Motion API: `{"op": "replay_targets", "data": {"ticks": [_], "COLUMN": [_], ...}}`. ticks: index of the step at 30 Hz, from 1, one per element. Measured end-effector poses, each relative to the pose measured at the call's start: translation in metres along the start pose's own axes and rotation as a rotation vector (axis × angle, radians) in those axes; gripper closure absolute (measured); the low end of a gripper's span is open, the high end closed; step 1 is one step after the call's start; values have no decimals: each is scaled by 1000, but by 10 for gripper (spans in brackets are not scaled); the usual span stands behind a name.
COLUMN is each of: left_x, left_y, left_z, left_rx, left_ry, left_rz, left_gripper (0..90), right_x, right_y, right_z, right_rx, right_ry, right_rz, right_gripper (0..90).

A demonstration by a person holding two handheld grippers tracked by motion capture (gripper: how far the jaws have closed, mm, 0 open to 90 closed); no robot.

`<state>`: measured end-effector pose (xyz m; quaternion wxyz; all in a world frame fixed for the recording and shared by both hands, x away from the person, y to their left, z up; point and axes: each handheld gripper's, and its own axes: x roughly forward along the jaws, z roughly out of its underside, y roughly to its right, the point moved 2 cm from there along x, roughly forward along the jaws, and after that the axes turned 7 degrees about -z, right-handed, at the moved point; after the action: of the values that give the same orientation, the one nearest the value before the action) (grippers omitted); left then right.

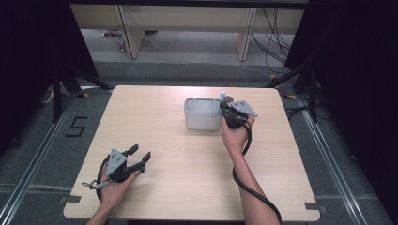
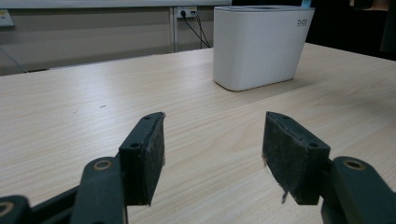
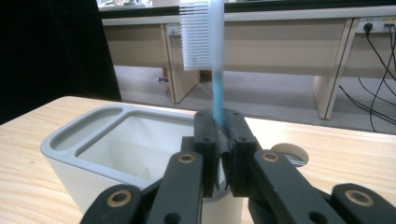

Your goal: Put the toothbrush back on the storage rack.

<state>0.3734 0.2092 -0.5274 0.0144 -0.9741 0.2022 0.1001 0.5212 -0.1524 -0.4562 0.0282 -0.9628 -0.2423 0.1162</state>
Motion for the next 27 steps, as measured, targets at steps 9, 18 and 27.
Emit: {"op": "replay_targets", "data": {"ticks": [9,18,27], "left_x": [0,0,0], "left_y": [0,0,0], "left_z": [0,0,0], "left_rx": [0,1,-1], "left_ry": [0,0,-1], "left_rz": [0,-1,1], "left_gripper": [386,386,386], "right_x": [2,1,1], "right_y": [1,-2,0], "right_z": [4,7,7], "right_rx": [-3,18,4], "right_ry": [-13,-21,-27], "right_rz": [-3,2,19], "right_gripper": [853,852,798]}}
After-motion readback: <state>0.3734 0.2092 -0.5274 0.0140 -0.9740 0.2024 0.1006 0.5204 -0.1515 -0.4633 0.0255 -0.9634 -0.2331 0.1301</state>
